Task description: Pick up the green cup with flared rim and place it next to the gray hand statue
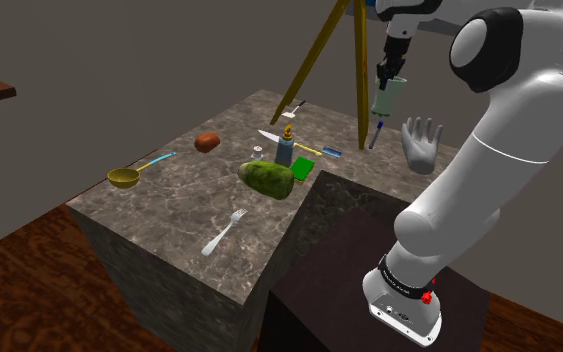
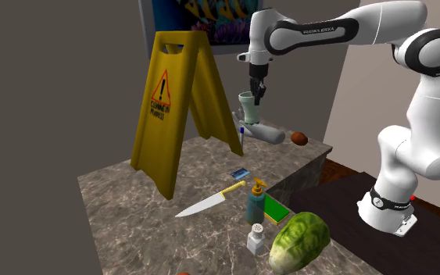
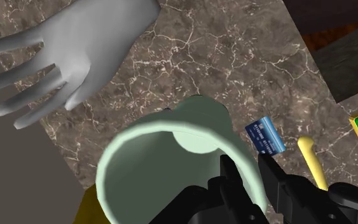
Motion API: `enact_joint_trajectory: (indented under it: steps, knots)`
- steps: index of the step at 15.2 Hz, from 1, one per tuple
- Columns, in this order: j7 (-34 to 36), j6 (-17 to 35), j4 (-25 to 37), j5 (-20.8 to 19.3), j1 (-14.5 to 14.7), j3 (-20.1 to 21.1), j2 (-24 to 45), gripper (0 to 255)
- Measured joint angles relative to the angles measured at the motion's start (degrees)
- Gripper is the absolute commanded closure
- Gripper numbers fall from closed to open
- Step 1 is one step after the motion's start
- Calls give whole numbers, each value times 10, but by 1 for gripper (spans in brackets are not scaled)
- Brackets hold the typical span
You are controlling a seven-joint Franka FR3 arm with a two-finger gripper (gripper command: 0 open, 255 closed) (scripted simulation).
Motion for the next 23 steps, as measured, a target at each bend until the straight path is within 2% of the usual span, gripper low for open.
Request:
enact_joint_trajectory:
  steps: [9,23]
  knots:
    - [-109,18,-26,-7,-55,-57,-23,255]
    - [-109,123,-130,-8,-60,-62,-20,255]
